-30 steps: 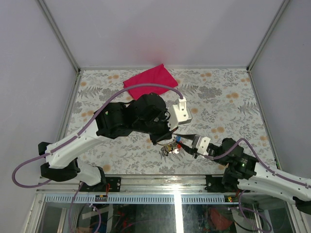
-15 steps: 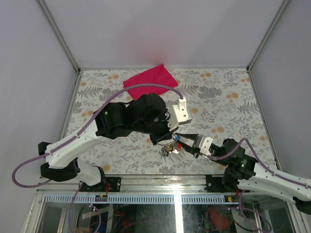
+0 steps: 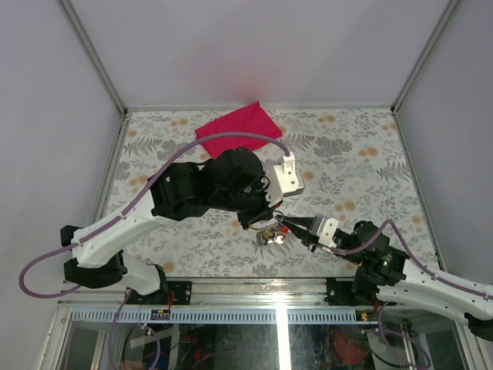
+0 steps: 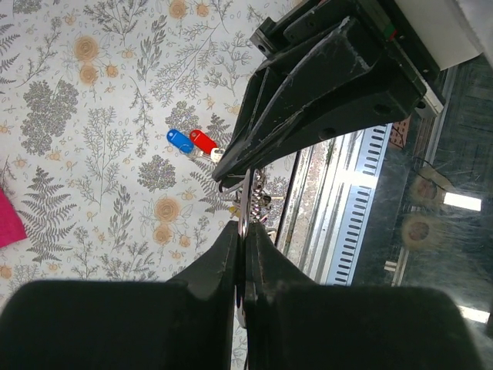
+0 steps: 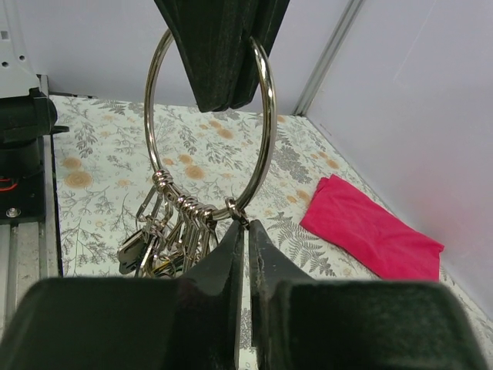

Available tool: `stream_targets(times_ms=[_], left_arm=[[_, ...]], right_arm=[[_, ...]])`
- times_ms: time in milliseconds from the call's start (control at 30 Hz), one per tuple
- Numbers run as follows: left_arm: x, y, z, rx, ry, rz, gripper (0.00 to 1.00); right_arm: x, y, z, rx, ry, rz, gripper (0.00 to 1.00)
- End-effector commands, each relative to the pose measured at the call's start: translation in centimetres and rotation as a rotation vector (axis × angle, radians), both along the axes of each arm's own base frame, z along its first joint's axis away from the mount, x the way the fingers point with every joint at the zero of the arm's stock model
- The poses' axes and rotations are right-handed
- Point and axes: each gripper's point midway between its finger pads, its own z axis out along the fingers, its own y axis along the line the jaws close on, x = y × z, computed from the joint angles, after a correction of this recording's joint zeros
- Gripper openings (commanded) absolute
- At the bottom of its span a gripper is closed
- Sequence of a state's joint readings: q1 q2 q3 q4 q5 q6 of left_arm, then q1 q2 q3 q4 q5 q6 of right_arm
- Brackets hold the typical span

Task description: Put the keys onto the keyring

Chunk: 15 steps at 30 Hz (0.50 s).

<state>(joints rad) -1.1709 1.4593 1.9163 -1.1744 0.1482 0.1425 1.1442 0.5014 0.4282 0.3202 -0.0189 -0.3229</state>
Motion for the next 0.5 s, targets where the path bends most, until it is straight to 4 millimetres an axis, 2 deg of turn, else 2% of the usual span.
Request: stream_targets(times_ms=[0, 200, 467], left_arm=[[0.1, -0.1, 1.8, -0.056, -0.026, 0.015, 0.0], [0.3, 0.1, 1.8, -0.067, -0.035, 0.03, 0.0], [0.1, 0.2, 1.5, -0.07, -0.028, 0.03, 0.0]], right_arm=[[0.2, -1.1, 2.0, 0.044, -0.025, -0.033, 0.02], [-0.1, -2.4, 2.1, -0.021, -0.013, -0.05, 0.0], [-0.7, -2.9, 2.3, -0.072, 0.02, -0.028, 0.0]])
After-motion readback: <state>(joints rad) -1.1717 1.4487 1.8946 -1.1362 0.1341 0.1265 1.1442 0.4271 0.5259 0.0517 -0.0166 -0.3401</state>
